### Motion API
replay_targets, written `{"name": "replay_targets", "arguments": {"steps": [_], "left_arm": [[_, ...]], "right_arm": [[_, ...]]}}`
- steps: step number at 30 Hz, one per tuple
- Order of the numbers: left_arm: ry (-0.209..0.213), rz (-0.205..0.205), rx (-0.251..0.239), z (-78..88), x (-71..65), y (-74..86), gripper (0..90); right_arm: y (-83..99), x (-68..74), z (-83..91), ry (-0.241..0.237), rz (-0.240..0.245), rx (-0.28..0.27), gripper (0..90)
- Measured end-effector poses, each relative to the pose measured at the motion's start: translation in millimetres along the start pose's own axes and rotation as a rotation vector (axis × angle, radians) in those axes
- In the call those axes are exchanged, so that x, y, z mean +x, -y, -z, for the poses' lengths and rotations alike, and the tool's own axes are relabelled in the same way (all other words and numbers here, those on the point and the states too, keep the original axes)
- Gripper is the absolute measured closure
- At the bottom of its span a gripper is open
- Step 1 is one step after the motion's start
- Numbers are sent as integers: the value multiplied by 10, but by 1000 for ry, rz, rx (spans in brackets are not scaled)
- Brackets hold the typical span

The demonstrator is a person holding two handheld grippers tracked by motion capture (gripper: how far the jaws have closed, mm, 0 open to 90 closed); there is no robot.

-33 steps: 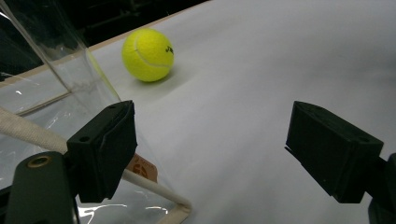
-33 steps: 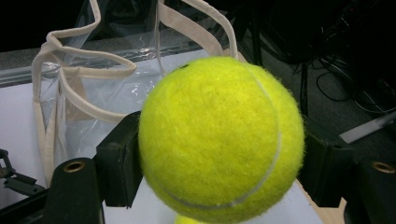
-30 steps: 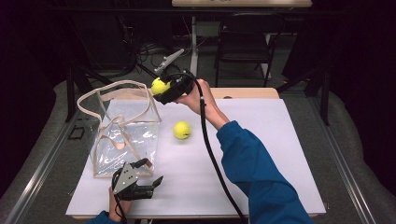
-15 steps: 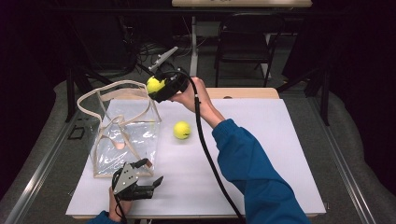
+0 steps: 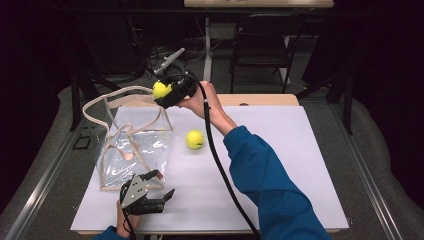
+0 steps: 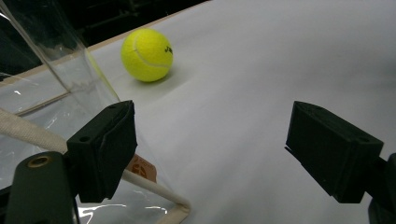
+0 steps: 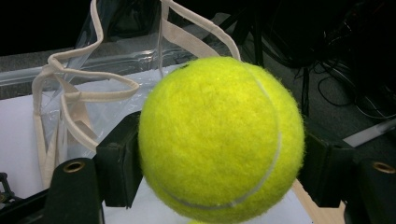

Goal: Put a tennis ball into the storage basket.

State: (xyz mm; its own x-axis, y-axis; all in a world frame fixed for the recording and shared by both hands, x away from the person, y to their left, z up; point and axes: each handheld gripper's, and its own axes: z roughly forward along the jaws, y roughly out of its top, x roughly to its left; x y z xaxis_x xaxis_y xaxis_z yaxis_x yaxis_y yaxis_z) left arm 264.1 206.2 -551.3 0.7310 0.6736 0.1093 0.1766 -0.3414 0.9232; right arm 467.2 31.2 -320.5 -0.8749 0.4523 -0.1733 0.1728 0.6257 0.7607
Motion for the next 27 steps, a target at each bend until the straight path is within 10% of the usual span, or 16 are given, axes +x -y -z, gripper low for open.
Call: {"name": "replay_targets", "arguments": {"steps": [27], "left_arm": [[3, 6, -7, 4, 4, 1, 159]], "right_arm": [[-158, 69, -120, -4, 25, 6, 264]]}}
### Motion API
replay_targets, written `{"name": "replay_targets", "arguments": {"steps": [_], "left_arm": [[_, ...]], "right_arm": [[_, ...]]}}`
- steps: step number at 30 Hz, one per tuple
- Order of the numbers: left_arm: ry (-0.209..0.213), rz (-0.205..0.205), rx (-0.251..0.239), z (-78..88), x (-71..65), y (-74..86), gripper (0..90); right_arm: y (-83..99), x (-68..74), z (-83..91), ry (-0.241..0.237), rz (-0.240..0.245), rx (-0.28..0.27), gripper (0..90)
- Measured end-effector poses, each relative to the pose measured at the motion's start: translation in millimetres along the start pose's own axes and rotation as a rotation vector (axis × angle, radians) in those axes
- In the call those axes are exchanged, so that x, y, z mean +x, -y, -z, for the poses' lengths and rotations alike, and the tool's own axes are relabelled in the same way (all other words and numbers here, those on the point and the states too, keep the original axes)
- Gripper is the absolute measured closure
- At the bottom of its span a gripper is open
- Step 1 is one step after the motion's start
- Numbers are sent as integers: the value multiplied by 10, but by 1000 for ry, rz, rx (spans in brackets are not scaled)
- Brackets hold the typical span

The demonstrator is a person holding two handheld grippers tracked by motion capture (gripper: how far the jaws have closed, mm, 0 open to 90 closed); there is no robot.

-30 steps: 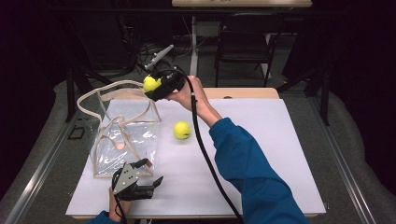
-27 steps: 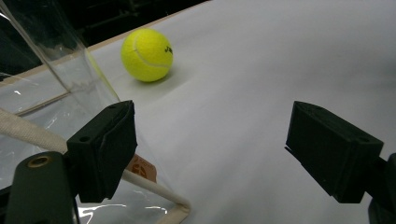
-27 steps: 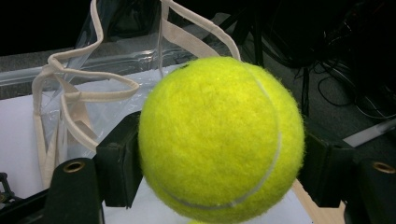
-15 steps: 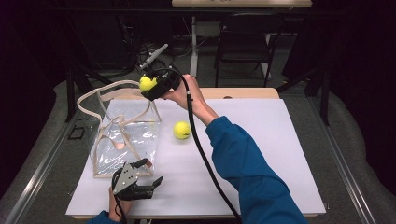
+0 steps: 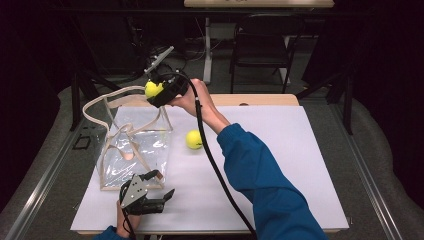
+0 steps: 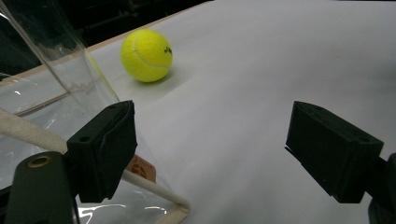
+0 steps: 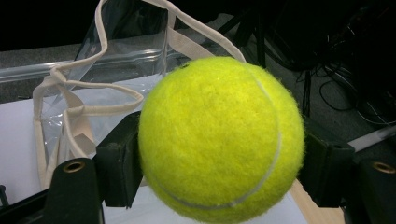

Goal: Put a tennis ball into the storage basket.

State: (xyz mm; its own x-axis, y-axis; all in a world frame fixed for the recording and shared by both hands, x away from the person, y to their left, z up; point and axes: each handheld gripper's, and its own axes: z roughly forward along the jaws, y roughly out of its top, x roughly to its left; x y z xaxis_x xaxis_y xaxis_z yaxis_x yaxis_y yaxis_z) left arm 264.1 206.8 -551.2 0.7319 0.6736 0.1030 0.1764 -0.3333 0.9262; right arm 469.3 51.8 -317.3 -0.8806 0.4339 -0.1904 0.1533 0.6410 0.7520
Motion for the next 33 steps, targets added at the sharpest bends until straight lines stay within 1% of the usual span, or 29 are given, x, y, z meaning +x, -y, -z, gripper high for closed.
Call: {"name": "replay_targets", "arguments": {"steps": [6, 8, 15, 21, 24, 30, 33], "left_arm": [[0, -1, 0, 3, 1, -2, 159], [1, 3, -3, 8, 0, 0, 158], [1, 1, 1, 2, 0, 0, 159], [2, 0, 0, 9, -2, -2, 158], [2, 0, 0, 8, -2, -1, 159], [1, -1, 1, 3, 1, -1, 159], [3, -1, 0, 12, -4, -2, 159]], "right_arm": [[-29, -2, -7, -1, -7, -9, 264], [-40, 5, -6, 5, -2, -13, 264], [-84, 35, -6, 0, 6, -23, 264], [-99, 64, -63, -6, 12, -20, 264], [-108, 77, -89, -14, 1, -25, 264], [-140, 121, -135, -22, 8, -26, 264], [-150, 134, -142, -26, 4, -31, 264]]}}
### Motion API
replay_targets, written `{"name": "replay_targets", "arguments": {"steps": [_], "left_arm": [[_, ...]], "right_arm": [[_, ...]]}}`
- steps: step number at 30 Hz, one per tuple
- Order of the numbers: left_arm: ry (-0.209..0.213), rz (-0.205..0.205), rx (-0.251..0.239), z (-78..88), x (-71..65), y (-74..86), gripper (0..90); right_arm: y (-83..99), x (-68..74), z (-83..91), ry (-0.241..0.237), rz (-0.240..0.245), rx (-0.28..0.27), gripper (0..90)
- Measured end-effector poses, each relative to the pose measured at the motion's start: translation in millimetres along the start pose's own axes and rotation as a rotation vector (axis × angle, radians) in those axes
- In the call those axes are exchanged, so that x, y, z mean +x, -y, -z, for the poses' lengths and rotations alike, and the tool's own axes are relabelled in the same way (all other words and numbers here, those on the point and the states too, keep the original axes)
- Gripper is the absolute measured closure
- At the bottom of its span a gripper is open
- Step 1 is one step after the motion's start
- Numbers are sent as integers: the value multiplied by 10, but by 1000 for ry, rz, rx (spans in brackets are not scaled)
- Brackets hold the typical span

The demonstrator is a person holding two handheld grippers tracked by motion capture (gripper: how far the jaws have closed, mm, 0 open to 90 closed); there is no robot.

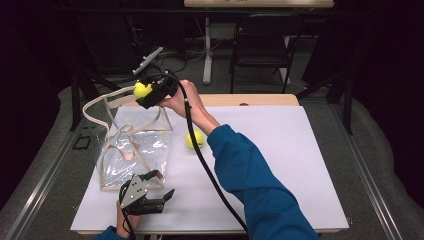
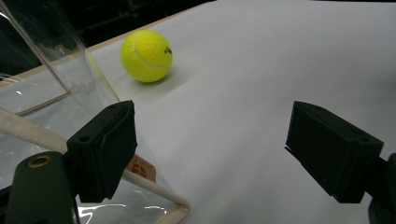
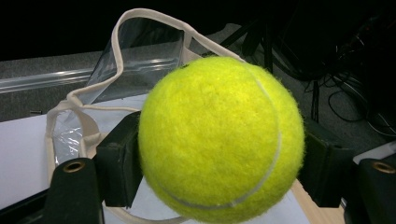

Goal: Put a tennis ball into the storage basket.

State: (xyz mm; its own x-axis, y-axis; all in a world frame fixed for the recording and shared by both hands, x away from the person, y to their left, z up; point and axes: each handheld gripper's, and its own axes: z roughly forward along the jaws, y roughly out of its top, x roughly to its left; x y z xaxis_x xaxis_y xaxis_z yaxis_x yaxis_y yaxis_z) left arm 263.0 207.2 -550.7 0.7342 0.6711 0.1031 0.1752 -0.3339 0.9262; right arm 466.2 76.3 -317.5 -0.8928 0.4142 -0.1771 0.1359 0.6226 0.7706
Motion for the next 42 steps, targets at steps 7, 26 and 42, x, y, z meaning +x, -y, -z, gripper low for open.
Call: {"name": "replay_targets", "arguments": {"steps": [7, 26, 42], "left_arm": [[1, 0, 0, -2, 3, 1, 159], [-1, -2, -1, 1, -1, 0, 159], [2, -3, 1, 4, 0, -1, 158]], "right_arm": [[-8, 15, -33, -2, 2, 4, 264], [-14, 84, -143, -15, 5, 19, 264], [-3, 117, -219, -30, -1, 35, 264]]}}
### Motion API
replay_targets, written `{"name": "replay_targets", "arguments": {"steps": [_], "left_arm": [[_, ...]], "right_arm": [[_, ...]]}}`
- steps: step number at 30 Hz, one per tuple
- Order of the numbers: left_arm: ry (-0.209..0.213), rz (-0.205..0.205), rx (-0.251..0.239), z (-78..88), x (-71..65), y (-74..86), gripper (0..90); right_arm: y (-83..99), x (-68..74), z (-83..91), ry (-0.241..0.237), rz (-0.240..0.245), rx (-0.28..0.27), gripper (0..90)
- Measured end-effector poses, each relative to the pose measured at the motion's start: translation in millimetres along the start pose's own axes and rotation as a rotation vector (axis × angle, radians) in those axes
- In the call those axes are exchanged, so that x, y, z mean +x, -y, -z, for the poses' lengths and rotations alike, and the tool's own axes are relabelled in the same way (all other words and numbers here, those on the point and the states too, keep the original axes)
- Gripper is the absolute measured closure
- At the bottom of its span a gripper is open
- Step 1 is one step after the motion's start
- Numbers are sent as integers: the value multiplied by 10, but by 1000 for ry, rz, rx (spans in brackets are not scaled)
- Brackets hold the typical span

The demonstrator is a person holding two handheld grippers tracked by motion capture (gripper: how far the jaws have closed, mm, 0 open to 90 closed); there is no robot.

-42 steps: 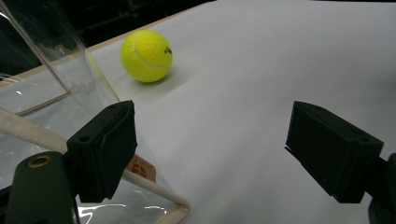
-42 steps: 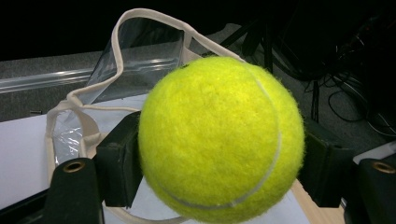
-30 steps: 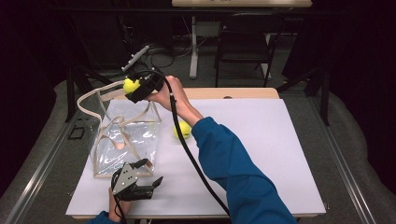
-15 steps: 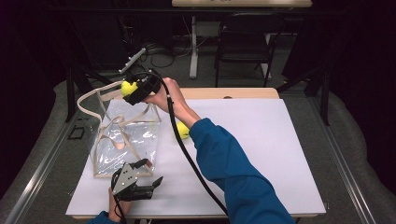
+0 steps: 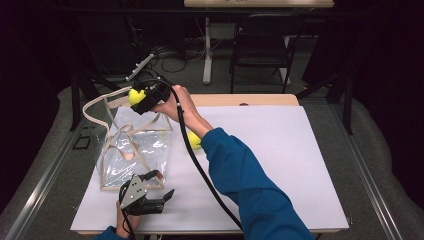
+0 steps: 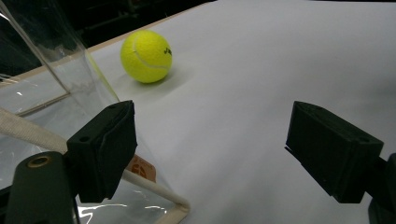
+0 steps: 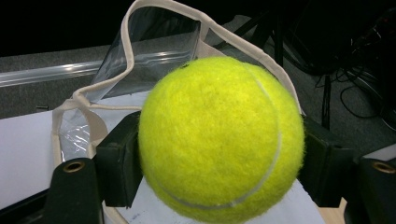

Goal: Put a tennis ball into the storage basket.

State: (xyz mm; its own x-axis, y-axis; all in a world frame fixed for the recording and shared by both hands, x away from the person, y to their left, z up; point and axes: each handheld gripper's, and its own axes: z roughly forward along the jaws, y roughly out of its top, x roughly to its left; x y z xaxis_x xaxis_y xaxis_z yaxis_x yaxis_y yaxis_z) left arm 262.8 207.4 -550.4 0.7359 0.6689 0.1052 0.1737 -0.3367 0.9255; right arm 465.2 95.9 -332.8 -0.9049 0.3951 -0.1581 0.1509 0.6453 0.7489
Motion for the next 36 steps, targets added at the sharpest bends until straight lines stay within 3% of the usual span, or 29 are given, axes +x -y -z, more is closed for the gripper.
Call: {"name": "replay_targets", "arguments": {"steps": [36], "left_arm": [[7, 4, 2, -10, 5, 5, 159]], "right_arm": [[98, 31, -251, -32, -17, 101, 261]]}}
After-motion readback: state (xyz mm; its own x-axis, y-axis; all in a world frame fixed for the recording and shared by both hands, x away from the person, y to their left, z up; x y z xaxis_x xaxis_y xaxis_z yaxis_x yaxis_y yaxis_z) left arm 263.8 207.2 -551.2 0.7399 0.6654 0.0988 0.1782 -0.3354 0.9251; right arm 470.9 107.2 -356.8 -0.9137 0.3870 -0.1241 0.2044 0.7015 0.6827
